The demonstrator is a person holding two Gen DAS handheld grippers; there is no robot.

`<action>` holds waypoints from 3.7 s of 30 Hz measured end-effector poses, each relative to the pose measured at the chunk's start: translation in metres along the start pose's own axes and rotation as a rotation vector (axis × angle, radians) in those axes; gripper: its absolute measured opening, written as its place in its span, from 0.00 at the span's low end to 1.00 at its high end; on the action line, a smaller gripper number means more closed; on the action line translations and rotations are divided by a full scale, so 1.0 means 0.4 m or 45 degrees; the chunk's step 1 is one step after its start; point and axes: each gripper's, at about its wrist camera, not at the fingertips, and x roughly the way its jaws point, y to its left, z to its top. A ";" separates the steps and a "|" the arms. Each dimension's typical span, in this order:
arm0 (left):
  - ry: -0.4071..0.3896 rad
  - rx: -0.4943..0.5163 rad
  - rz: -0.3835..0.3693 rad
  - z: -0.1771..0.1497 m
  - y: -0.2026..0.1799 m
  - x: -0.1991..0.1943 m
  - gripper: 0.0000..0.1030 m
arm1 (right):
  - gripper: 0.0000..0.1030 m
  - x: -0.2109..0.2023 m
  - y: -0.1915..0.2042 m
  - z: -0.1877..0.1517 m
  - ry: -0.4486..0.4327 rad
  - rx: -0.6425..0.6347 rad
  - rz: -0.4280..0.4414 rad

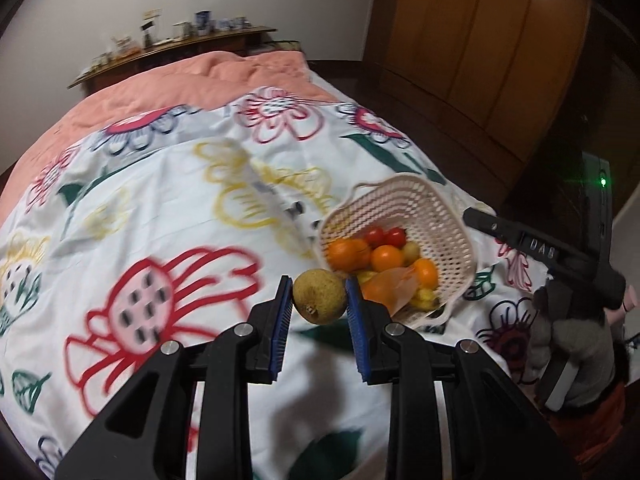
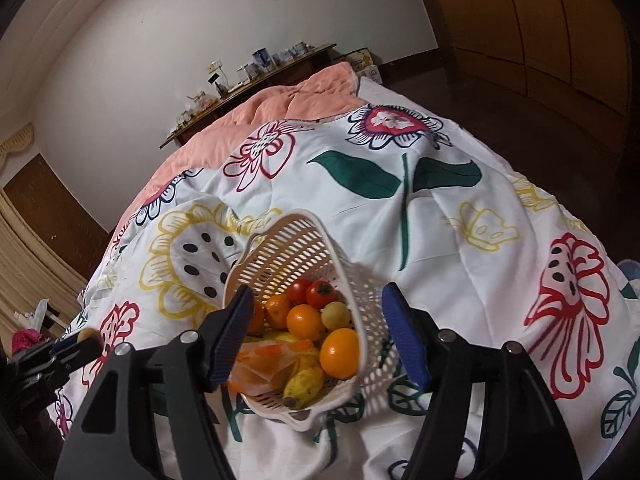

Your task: Organize fruits

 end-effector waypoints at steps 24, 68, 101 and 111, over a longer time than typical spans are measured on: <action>0.091 0.028 -0.037 0.114 -0.103 0.188 0.67 | 0.81 -0.012 -0.056 -0.018 -0.027 0.049 0.001; -0.135 0.209 0.374 0.012 -0.109 0.037 0.96 | 0.90 -0.045 0.097 -0.145 0.120 -0.240 -0.029; -0.130 0.315 0.471 -0.051 -0.143 0.016 0.97 | 0.90 -0.055 0.149 -0.201 0.130 -0.419 -0.138; -0.116 0.313 0.480 -0.056 -0.145 0.021 0.97 | 0.90 -0.042 0.146 -0.207 0.154 -0.427 -0.145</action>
